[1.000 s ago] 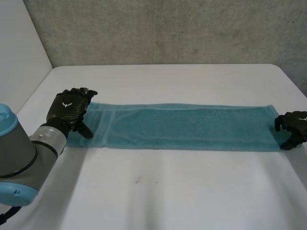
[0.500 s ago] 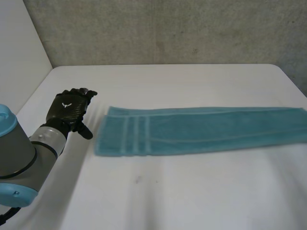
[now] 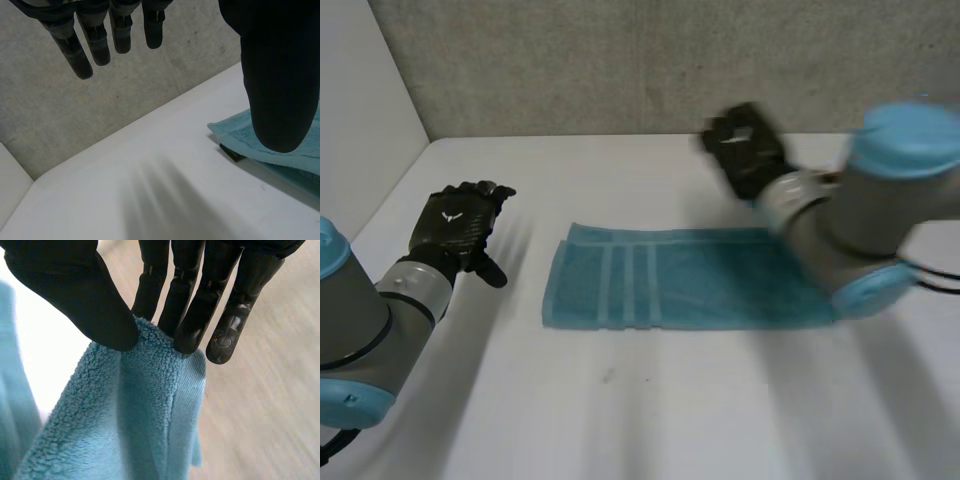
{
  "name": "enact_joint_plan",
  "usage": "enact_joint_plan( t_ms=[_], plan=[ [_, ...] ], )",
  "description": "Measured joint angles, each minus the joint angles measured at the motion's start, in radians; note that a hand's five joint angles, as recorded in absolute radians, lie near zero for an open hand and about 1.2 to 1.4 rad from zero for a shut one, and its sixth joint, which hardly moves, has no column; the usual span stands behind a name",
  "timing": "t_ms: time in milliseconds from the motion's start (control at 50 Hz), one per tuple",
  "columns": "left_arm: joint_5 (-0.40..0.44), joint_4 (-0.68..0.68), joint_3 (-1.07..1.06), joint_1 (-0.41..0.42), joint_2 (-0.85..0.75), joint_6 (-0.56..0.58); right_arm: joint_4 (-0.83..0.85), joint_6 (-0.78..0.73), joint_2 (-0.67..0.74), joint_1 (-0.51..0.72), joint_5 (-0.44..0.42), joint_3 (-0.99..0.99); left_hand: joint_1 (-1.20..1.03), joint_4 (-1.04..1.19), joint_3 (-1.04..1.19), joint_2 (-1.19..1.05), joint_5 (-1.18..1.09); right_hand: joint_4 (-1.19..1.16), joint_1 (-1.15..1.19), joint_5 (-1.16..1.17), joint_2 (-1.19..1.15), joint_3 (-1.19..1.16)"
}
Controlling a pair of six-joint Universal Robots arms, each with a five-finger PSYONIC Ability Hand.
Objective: Fold the laundry
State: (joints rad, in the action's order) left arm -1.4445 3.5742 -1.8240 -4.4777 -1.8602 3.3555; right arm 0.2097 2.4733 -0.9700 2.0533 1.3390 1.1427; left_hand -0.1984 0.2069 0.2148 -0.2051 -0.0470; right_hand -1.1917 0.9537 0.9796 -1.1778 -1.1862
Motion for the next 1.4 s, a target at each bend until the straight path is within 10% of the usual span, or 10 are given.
enact_joint_plan(
  t_ms=[240, 360, 440, 640, 860, 1020, 1040, 1280, 1400],
  plan=[
    [0.000, -0.001, -0.001, -0.003, 0.001, 0.001, 0.072, -0.005, 0.305, 0.366, -0.055, -0.156, 0.000, 0.000, 0.000, 0.000, 0.000, 0.016, -0.015, -0.013, 0.015, 0.015],
    [0.002, -0.001, -0.002, 0.003, 0.001, 0.001, 0.047, 0.005, 0.333, 0.377, 0.022, -0.174, 0.000, 0.000, 0.000, 0.000, 0.000, 0.876, -0.686, -0.831, 0.874, 0.870],
    [0.004, -0.002, -0.001, 0.009, 0.003, 0.001, 0.022, 0.052, 0.254, 0.359, 0.095, -0.152, 0.000, 0.000, 0.000, 0.000, 0.000, 0.959, -0.747, -0.916, 0.958, 0.972],
    [0.010, -0.024, 0.080, 0.077, -0.006, -0.006, -0.142, 0.412, -0.035, 0.124, 0.165, 0.095, 0.000, 0.000, 0.000, 0.000, 0.000, 0.959, -0.747, -0.917, 0.958, 0.972],
    [0.007, -0.165, 0.253, 0.150, -0.117, -0.043, -0.160, 0.489, -0.082, -0.105, 0.096, 0.367, 0.000, 0.000, 0.000, 0.000, 0.000, 0.905, -0.703, -0.862, 0.896, 0.902],
    [0.007, -0.219, 0.308, 0.160, -0.133, -0.124, -0.075, 0.480, -0.073, -0.167, 0.036, 0.461, 0.000, 0.000, 0.000, 0.000, 0.000, 0.440, -0.275, -0.436, 0.400, 0.434],
    [0.006, -0.225, 0.310, 0.160, -0.127, -0.146, -0.025, 0.475, -0.069, -0.188, 0.027, 0.482, 0.000, 0.000, 0.000, 0.000, 0.000, 0.041, -0.033, -0.047, 0.027, 0.062],
    [0.007, -0.225, 0.249, 0.142, -0.062, -0.155, 0.026, 0.298, -0.078, -0.187, 0.075, 0.368, 0.000, 0.000, 0.000, 0.000, 0.000, 0.000, -0.033, -0.018, 0.011, 0.007],
    [0.001, -0.224, 0.213, 0.126, 0.005, -0.152, -0.059, 0.124, -0.028, 0.091, 0.139, 0.052, 0.000, 0.000, 0.000, 0.000, 0.000, -0.001, -0.033, 0.001, 0.010, 0.004]
  ],
)
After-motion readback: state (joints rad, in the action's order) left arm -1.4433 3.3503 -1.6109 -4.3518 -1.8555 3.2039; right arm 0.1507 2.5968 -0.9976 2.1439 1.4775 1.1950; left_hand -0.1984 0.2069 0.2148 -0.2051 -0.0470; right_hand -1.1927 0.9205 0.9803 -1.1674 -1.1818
